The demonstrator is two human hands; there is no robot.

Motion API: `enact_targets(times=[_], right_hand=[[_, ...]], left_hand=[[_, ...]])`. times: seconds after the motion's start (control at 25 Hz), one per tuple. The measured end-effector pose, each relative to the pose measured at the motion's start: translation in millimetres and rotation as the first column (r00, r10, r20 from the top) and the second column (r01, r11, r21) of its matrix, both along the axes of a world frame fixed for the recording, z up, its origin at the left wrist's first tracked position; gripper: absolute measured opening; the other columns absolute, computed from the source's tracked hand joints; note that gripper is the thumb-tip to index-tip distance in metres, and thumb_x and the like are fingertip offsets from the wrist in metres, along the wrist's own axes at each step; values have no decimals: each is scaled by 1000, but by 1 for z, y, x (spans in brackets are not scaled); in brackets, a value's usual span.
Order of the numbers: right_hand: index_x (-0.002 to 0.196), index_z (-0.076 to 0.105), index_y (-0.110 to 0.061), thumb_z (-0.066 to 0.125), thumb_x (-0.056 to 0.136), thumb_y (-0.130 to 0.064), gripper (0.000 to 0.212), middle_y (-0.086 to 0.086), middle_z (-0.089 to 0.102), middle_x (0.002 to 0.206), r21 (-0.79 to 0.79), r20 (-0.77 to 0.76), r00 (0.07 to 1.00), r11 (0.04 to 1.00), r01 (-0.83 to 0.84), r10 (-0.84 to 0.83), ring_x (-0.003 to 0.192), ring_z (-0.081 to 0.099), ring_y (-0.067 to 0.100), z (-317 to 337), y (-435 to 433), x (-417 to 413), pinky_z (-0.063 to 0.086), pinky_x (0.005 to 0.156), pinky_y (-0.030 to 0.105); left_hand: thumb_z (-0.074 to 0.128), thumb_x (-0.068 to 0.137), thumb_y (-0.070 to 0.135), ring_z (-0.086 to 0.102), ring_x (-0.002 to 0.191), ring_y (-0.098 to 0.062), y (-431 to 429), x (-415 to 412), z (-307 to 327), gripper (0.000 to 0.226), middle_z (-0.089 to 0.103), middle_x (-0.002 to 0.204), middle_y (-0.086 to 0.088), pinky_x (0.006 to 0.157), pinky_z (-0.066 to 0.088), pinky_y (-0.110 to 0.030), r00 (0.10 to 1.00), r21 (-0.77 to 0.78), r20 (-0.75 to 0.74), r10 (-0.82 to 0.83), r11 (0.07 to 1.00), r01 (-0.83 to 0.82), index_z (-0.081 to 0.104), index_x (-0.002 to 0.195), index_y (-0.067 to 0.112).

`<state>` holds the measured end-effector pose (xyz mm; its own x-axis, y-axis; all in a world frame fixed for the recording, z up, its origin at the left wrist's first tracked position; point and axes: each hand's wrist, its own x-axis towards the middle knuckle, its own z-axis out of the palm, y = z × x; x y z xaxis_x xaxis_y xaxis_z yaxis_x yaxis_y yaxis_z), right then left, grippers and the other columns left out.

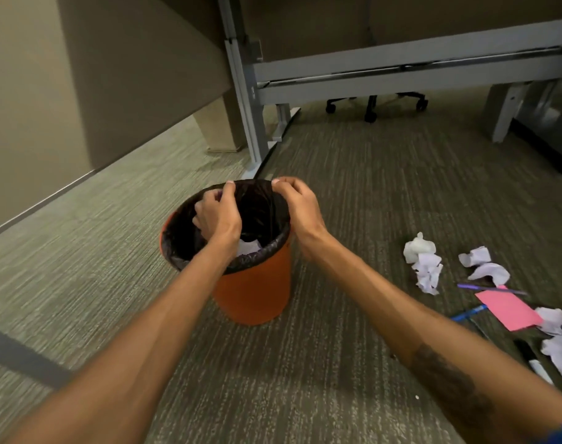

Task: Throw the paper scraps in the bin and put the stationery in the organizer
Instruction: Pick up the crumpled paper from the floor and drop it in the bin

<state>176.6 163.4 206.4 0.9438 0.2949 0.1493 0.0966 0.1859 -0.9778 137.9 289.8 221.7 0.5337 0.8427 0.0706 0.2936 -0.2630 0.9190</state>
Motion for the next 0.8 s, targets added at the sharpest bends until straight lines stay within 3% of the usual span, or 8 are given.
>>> enact_targets(times=[0.12,0.2,0.28,0.36,0.44,0.56,0.64,0.8], right_hand=[[107,66,-28,56,91,-43,24,-9,67,107,-100,137,989,993,70,-56,96,62,-2,-9,-41,-3,46,78,18],[116,64,-28,54,92,-44,31,-7,60,122,-190,234,966,969,155,-109,111,56,1,-19,-78,-5,44,90,22],[123,64,-26,55,94,-41,34,-3,54,135,-281,319,936,928,246,-151,126,49,8,-30,-117,-6,40,106,33],[129,61,-25,56,97,-37,35,1,49,144,-394,359,916,860,325,-181,136,42,13,-43,-161,-7,32,115,43],[133,59,-22,56,98,-35,37,6,45,150,-490,371,907,787,375,-200,141,37,18,-56,-206,-13,28,117,44],[133,60,-20,56,99,-34,37,8,46,148,-551,389,886,707,445,-254,138,40,18,-74,-273,-32,27,115,30],[133,60,-21,55,99,-34,37,6,47,146,-575,389,872,661,482,-297,134,39,13,-82,-311,-47,24,106,18],[136,57,-23,55,99,-35,40,6,43,150,-636,329,873,599,487,-360,139,37,22,-98,-370,-82,26,116,38]], left_hand=[[50,95,47,43,124,-26,-52,10,-11,35,53,130,-5,102,34,-38,978,240,83,-189,957,164,63,113,20],[55,94,35,48,121,-24,-93,14,-21,26,55,126,-4,99,35,-33,933,408,110,-344,871,273,63,113,20],[58,92,21,47,128,-23,-132,16,-36,32,55,132,-4,106,35,-33,861,507,63,-504,760,407,61,124,18],[60,91,13,36,142,-23,-169,16,-52,49,45,149,-6,118,26,-33,774,497,-38,-632,660,563,52,139,17],[63,90,12,25,149,-23,-205,14,-70,62,36,158,-7,124,17,-33,675,455,-145,-723,557,695,42,148,14],[67,87,10,30,147,-24,-258,9,-93,67,37,157,-12,123,18,-31,528,376,-168,-833,441,815,40,148,8],[66,86,8,32,147,-23,-287,3,-108,66,38,156,-11,122,23,-29,456,326,-177,-872,385,863,42,147,6],[65,85,9,32,147,-20,-336,-16,-135,66,38,156,-8,118,27,-28,301,255,-291,-908,230,939,42,147,11]])
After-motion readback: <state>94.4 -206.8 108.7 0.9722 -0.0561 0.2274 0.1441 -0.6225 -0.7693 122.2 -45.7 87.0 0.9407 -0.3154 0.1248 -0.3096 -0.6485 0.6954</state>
